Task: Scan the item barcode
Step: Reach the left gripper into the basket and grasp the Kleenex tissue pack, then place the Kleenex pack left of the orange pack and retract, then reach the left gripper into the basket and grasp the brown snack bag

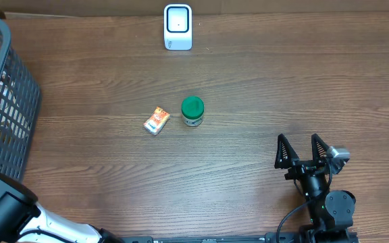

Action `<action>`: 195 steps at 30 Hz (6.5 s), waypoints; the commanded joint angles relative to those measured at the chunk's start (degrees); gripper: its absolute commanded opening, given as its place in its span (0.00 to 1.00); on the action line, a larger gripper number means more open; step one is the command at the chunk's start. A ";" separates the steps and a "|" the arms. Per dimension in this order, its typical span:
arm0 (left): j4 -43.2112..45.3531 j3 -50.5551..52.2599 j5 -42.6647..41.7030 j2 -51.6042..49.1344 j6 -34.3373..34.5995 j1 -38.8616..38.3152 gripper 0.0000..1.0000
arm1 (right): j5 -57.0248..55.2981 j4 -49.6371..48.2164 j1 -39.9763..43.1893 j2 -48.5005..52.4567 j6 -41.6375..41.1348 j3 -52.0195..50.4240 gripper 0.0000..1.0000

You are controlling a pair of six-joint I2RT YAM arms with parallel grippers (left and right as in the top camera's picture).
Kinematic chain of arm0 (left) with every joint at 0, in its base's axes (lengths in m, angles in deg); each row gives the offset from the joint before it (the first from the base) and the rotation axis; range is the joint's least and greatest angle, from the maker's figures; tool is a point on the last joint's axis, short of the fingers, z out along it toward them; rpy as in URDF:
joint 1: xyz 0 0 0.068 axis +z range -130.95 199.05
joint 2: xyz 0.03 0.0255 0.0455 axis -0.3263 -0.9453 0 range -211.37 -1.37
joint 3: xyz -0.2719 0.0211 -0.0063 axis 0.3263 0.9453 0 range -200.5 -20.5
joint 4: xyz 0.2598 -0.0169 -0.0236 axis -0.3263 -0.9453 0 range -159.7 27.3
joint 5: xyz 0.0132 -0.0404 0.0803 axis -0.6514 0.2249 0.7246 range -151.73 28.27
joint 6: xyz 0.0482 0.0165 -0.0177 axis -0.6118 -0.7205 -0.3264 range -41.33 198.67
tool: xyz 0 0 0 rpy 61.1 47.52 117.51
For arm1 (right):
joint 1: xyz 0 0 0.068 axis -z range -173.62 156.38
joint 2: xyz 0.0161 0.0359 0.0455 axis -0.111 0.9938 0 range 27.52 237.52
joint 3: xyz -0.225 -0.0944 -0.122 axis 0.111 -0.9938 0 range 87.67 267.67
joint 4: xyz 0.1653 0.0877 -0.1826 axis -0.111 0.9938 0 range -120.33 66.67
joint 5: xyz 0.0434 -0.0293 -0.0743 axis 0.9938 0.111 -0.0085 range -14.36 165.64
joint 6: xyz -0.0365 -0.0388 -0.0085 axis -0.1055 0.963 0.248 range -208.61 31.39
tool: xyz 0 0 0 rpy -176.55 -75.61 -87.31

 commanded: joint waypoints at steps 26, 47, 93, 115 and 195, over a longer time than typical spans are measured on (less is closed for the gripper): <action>5.90 6.99 1.29 -3.87 -0.92 0.20 0.04 | -0.50 -0.46 -0.17 -0.46 -0.04 -0.61 1.00; -27.10 -42.93 -19.02 7.93 11.02 -0.44 0.04 | -0.50 -0.46 -0.17 -0.46 -0.04 -0.61 1.00; 18.27 30.18 -8.15 13.07 -0.02 -61.16 0.04 | -0.50 -0.44 -0.17 -0.46 -0.04 -0.61 1.00; -11.17 -0.61 -14.38 13.16 0.81 -60.15 0.42 | -0.50 -0.46 -0.17 -0.46 -0.04 -0.61 1.00; -5.77 -20.52 -11.17 -23.41 -12.24 -8.26 0.34 | -0.50 -0.46 -0.17 -0.46 -0.04 -0.61 1.00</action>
